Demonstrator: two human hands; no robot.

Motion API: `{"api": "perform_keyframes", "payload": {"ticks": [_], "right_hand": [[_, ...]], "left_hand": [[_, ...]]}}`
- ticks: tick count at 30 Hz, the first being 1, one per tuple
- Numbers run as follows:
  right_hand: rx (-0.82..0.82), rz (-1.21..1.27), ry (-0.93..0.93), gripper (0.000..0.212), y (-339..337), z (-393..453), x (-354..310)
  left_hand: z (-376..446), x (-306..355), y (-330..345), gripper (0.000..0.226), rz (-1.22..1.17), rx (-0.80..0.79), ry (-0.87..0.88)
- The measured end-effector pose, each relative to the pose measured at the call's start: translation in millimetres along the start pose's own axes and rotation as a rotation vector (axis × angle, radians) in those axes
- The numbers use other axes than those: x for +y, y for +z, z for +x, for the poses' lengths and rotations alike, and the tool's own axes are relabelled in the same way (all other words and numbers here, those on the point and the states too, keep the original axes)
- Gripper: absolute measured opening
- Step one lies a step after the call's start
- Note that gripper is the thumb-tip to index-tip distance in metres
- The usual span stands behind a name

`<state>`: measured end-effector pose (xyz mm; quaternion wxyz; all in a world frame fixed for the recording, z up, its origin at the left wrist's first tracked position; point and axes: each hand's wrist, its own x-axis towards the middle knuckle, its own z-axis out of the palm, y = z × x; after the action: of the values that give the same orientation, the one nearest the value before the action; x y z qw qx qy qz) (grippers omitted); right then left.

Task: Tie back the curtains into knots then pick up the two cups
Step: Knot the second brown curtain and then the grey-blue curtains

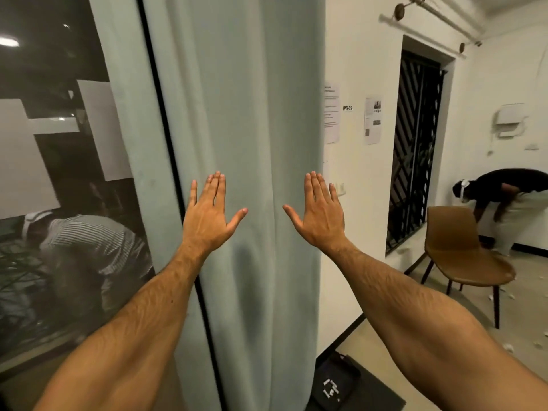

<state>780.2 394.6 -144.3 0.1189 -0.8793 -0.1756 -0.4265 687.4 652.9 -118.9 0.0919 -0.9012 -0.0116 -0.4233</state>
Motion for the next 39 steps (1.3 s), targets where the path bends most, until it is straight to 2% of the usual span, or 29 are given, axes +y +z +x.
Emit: {"api": "perform_keyframes", "payload": {"ticks": [7,18,26,39], "right_hand": [[-0.005,-0.003,-0.02,0.094,58.4,51.7,24.2],[-0.01,0.13,-0.122,0.094,123.6,113.9,41.8],[0.007,0.227,-0.296,0.095,152.1,150.0,84.2],[0.006,0.413,-0.392,0.095,175.2,190.4,99.0]], "left_hand": [[58.1,-10.0,51.3,0.095,0.022,-0.007,-0.034],[94.6,-9.2,92.6,0.095,0.137,-0.03,-0.098],[110.3,40.7,105.4,0.094,0.256,-0.052,-0.178],[132.4,75.1,91.3,0.094,0.4,-0.107,-0.252]]}}
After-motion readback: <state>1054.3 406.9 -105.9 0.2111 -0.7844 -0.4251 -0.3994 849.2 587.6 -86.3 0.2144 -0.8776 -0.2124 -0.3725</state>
